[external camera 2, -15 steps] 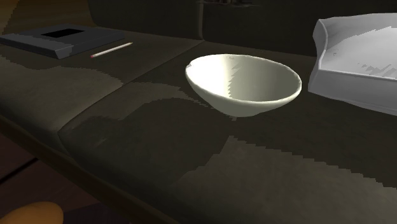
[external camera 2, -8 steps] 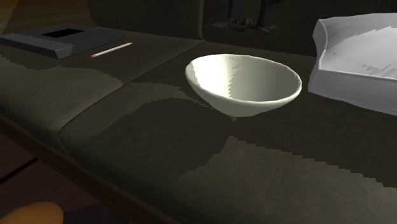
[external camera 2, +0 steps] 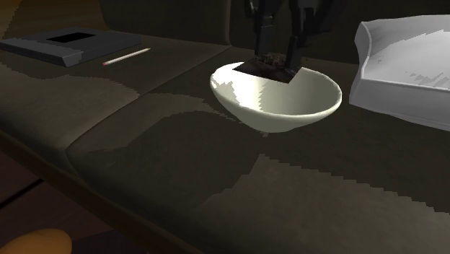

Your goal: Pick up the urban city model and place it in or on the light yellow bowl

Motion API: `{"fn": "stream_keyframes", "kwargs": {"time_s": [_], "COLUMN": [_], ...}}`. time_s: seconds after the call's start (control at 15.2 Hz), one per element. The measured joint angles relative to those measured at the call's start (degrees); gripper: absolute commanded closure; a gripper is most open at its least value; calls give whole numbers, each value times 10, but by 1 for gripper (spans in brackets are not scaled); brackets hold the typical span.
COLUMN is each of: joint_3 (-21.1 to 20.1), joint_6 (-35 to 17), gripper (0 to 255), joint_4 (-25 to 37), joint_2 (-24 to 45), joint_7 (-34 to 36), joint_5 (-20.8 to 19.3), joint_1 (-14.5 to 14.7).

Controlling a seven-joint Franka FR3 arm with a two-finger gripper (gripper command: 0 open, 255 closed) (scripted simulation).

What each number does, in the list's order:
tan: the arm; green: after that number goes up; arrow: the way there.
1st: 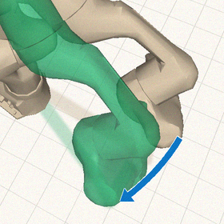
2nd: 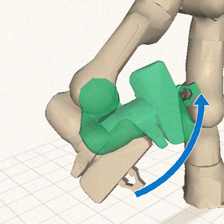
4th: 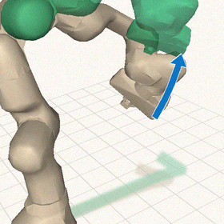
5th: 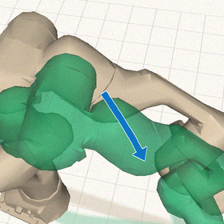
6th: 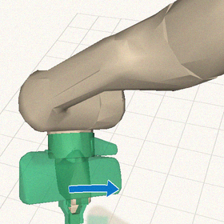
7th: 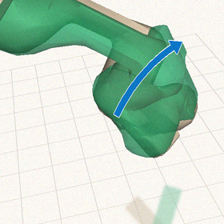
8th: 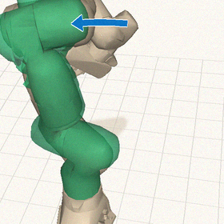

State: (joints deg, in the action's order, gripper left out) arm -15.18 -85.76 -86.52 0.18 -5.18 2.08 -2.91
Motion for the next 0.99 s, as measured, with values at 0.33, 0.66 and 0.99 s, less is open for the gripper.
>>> {"fn": "stream_keyframes", "kwargs": {"time_s": [0.33, 0.66, 0.99], "joint_3": [1, 1, 1], "joint_6": [-24, -26, -26], "gripper": [255, 0, 0], "joint_4": [-30, -32, -32], "joint_2": [-6, -7, -7], "joint_7": [-2, -2, -2], "joint_5": [2, 2, 2], "joint_1": [-1, -1, -1]}}
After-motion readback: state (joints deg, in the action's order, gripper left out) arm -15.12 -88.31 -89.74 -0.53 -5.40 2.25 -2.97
